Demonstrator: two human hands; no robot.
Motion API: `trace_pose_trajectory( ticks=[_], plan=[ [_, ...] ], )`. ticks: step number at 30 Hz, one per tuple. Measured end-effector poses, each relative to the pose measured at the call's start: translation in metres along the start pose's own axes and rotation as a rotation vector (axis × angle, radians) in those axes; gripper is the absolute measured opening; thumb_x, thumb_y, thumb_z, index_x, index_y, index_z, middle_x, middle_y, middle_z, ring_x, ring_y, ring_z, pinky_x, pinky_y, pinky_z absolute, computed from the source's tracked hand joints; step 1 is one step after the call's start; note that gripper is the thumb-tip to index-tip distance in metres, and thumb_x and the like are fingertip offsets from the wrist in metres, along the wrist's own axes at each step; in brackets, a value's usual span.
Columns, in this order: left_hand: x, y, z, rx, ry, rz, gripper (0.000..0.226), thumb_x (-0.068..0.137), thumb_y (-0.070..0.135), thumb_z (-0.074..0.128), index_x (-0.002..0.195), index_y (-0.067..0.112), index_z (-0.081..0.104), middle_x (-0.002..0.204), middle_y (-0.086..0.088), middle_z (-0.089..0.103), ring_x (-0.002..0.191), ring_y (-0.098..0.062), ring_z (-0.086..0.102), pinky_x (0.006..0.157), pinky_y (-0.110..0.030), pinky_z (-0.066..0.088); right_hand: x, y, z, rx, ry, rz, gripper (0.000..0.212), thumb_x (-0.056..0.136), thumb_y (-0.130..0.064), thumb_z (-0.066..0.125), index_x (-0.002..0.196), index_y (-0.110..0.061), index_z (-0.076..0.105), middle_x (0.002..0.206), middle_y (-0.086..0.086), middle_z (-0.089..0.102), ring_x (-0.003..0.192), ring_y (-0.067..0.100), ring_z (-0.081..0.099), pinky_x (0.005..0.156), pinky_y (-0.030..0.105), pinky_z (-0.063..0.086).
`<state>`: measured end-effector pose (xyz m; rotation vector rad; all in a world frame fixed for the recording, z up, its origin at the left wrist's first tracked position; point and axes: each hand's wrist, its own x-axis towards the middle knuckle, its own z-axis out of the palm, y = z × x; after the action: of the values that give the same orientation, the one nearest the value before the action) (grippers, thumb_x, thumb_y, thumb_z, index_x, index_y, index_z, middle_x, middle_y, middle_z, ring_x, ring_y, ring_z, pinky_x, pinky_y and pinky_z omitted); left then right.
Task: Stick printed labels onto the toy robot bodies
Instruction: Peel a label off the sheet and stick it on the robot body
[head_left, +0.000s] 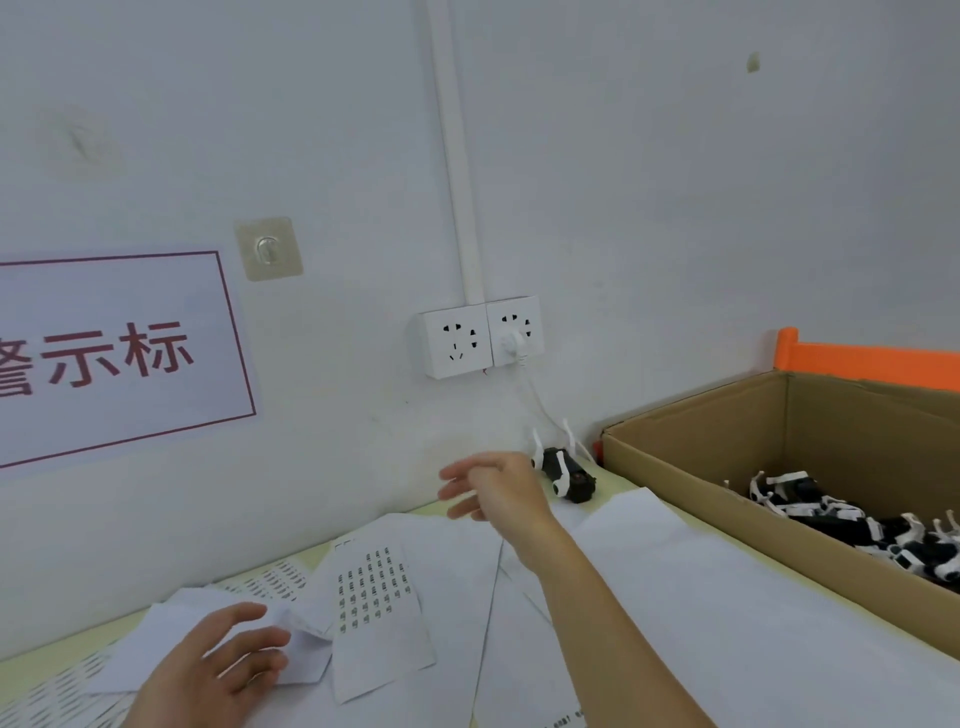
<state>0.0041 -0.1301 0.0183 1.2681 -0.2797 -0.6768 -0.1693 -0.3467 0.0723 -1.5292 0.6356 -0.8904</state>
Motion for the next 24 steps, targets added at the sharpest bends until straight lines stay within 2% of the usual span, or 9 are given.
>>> trace_pose_trajectory(
  ticks=[4,7,9,11,16,18,20,22,24],
  plan=[
    [0.004,-0.009,-0.002,0.158,-0.015,0.116,0.021,0.102,0.001,0.043,0.093,-0.006,0.060,0.068,-0.031,0.065,0.051,-0.033,0.061,0.062,-0.041,0.050,-0.009,0.034,0.044,-0.198,-0.101,0.033,0.039,0.082,0.000,0.040,0.080,-0.017,0.075,0.074,-0.002,0.072,0.058,0.009,0.062,0.055,0.014,0.048],
    [0.003,-0.011,-0.001,0.297,-0.049,0.172,0.016,0.098,-0.008,0.046,0.091,-0.011,0.061,0.070,-0.034,0.065,0.052,-0.034,0.062,0.062,-0.039,0.047,-0.019,0.063,0.067,-0.402,-0.178,0.020,0.039,0.080,-0.005,0.042,0.076,-0.025,0.074,0.083,-0.006,0.073,0.071,0.011,0.067,0.069,0.020,0.056],
    [-0.001,-0.013,0.001,0.463,-0.084,0.245,0.017,0.096,-0.012,0.048,0.088,-0.009,0.063,0.069,-0.028,0.067,0.054,-0.031,0.063,0.058,-0.037,0.051,-0.021,0.073,0.074,-0.571,-0.200,-0.049,0.038,0.082,-0.010,0.043,0.081,-0.027,0.077,0.092,-0.012,0.072,0.078,0.003,0.064,0.068,0.012,0.048],
    [-0.008,-0.017,0.005,0.692,-0.132,0.361,0.021,0.093,-0.013,0.052,0.083,0.000,0.066,0.070,-0.018,0.070,0.058,-0.024,0.064,0.061,-0.031,0.054,-0.022,0.074,0.077,-0.628,-0.210,-0.077,0.037,0.083,-0.012,0.044,0.084,-0.028,0.078,0.084,-0.018,0.068,0.074,-0.002,0.061,0.063,0.007,0.041],
    [-0.017,-0.020,0.015,1.204,-0.364,0.544,0.023,0.091,0.005,0.057,0.087,0.027,0.061,0.087,0.006,0.058,0.070,-0.001,0.050,0.069,-0.010,0.041,-0.021,0.075,0.076,-0.668,-0.206,-0.100,0.036,0.083,-0.010,0.047,0.081,-0.029,0.078,0.074,-0.020,0.066,0.063,-0.009,0.058,0.058,0.007,0.040],
    [-0.015,-0.017,0.016,1.222,-0.375,0.552,0.017,0.093,0.015,0.059,0.089,0.032,0.058,0.090,0.009,0.056,0.071,0.000,0.050,0.071,-0.012,0.043,-0.021,0.074,0.077,-0.667,-0.203,-0.112,0.036,0.083,-0.009,0.049,0.077,-0.031,0.077,0.073,-0.020,0.067,0.064,-0.012,0.058,0.058,0.007,0.041],
    [-0.014,-0.015,0.015,1.162,-0.322,0.527,0.013,0.091,0.033,0.067,0.092,0.037,0.055,0.093,0.010,0.057,0.070,0.000,0.051,0.067,-0.013,0.043,-0.023,0.071,0.077,-0.628,-0.192,-0.127,0.034,0.082,-0.010,0.051,0.071,-0.032,0.075,0.070,-0.017,0.070,0.066,-0.006,0.062,0.061,0.008,0.045],
    [-0.013,-0.015,0.012,1.164,-0.300,0.468,0.031,0.081,0.052,0.073,0.100,0.043,0.050,0.100,0.014,0.054,0.077,0.001,0.052,0.067,-0.014,0.038,-0.026,0.067,0.074,-0.480,-0.234,-0.102,0.033,0.081,-0.006,0.051,0.070,-0.026,0.075,0.068,-0.007,0.073,0.057,0.006,0.065,0.061,0.019,0.054],
    [-0.011,-0.015,0.009,1.230,-0.318,0.430,0.042,0.075,0.058,0.075,0.108,0.049,0.050,0.104,0.019,0.049,0.088,0.004,0.050,0.072,-0.014,0.038,-0.028,0.064,0.071,-0.363,-0.285,-0.068,0.034,0.081,-0.001,0.048,0.075,-0.018,0.075,0.068,0.005,0.074,0.054,0.019,0.067,0.057,0.025,0.055]
  ],
)
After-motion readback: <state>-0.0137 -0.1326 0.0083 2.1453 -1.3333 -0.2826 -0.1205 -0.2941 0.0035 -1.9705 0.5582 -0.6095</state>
